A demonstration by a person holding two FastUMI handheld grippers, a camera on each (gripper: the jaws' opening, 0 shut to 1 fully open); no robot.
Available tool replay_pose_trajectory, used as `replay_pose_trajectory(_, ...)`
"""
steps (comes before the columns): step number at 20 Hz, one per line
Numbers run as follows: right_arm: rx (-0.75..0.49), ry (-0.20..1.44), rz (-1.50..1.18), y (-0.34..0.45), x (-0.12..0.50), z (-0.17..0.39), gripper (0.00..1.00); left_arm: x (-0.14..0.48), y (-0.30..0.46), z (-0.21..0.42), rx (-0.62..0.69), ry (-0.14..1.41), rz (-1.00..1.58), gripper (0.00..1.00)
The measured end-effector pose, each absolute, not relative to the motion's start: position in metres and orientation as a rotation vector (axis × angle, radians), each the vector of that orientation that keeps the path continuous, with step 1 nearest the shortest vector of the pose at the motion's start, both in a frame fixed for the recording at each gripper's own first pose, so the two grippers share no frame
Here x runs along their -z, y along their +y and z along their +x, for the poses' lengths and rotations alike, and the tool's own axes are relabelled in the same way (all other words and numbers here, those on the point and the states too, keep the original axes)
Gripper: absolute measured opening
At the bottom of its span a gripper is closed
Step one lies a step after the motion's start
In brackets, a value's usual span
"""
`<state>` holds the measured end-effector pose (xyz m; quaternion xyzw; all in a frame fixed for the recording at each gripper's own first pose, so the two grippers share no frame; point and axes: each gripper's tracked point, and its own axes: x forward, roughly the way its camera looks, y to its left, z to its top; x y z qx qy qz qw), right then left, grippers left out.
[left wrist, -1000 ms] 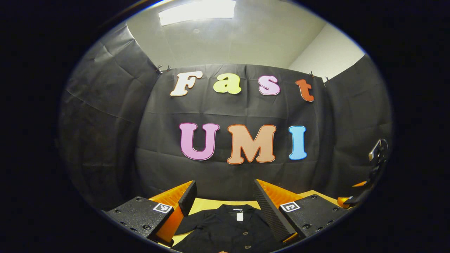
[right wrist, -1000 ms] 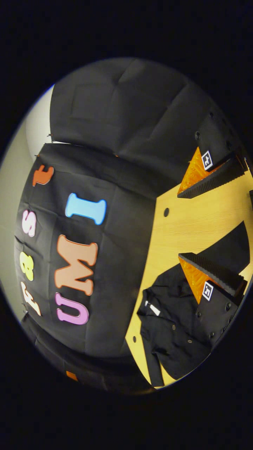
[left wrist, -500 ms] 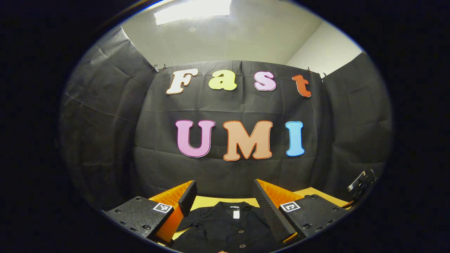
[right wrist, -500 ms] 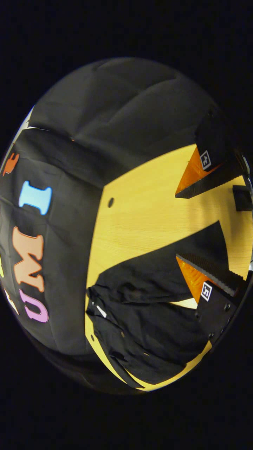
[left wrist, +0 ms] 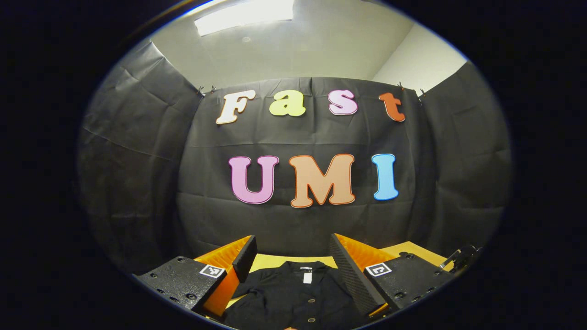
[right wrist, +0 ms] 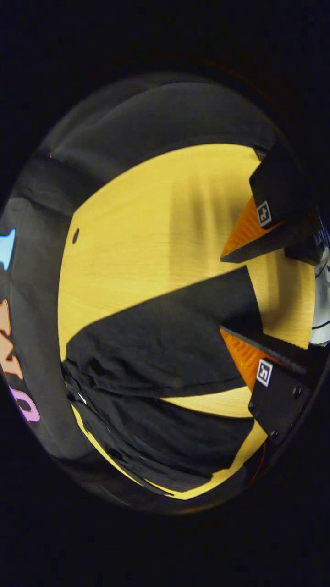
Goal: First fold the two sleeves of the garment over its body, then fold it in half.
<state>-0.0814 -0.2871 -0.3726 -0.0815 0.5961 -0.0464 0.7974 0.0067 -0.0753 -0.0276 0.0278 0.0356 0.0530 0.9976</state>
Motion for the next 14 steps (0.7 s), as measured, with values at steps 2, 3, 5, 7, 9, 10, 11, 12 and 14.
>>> replay_pose_trajectory(2,0.090,1.278,-0.127,-0.285,0.371,-0.081,0.81,0.028,-0.080,0.005,-0.114,0.068,0.062,0.98)
replay_pose_trajectory(3,0.076,1.266,-0.122,-0.284,0.372,-0.079,0.77,0.029,-0.081,0.004,-0.118,0.069,0.062,0.97)
replay_pose_trajectory(5,0.040,1.260,-0.109,-0.277,0.379,-0.078,0.54,0.032,-0.084,0.003,-0.119,0.076,0.056,0.97)
replay_pose_trajectory(7,0.076,1.262,-0.079,-0.274,0.378,-0.079,0.15,0.029,-0.083,0.003,-0.117,0.066,0.056,0.98)
replay_pose_trajectory(9,0.127,1.244,-0.048,-0.272,0.372,-0.079,0.06,0.029,-0.076,0.006,-0.114,0.052,0.056,0.97)
replay_pose_trajectory(10,0.139,1.194,-0.018,-0.267,0.369,-0.072,0.03,0.031,-0.073,0.010,-0.107,0.053,0.055,0.97)
replay_pose_trajectory(11,0.150,1.116,0.017,-0.260,0.358,-0.060,0.04,0.034,-0.069,0.012,-0.098,0.059,0.052,0.95)
replay_pose_trajectory(12,0.160,1.029,0.044,-0.254,0.342,-0.049,0.04,0.037,-0.063,0.014,-0.091,0.064,0.048,0.97)
replay_pose_trajectory(14,0.151,0.895,0.052,-0.229,0.306,-0.022,0.03,0.035,-0.049,0.017,-0.086,0.062,0.043,0.97)
